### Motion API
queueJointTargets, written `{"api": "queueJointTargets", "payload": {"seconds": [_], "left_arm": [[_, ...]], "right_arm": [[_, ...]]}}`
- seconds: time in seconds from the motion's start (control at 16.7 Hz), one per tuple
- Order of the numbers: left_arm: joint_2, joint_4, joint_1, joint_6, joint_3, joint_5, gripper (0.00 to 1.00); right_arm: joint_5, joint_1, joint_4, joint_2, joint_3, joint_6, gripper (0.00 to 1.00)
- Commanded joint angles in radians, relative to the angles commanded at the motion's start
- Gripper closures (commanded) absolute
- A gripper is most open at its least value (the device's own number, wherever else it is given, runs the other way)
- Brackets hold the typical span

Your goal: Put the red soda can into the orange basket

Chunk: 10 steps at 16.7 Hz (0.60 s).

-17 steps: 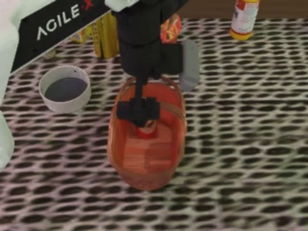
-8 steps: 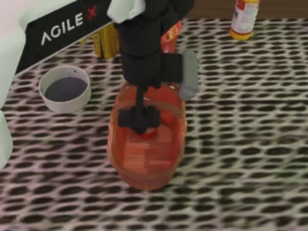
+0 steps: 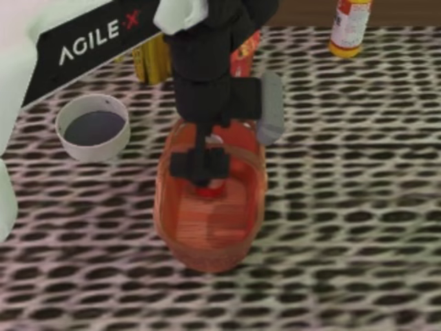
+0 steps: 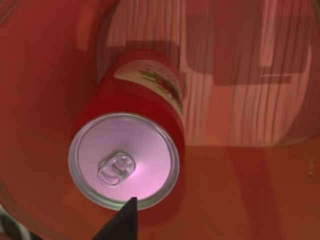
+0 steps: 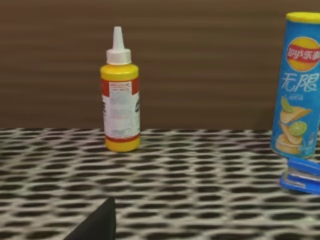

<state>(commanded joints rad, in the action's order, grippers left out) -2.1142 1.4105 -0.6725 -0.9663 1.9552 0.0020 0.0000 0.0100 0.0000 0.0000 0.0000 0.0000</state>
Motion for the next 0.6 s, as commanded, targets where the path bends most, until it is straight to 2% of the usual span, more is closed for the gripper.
{"api": "queueJointTargets", "payload": {"seconds": [0.54,0.6], "left_arm": [[0.0,0.0,0.0,0.0,0.0,0.0,0.98],[0.0,0.0,0.0,0.0,0.0,0.0,1.0]], "right_arm": [[0.0,0.0,0.0,0.0,0.0,0.0,0.0],[0.0,0.0,0.0,0.0,0.0,0.0,0.0]]}}
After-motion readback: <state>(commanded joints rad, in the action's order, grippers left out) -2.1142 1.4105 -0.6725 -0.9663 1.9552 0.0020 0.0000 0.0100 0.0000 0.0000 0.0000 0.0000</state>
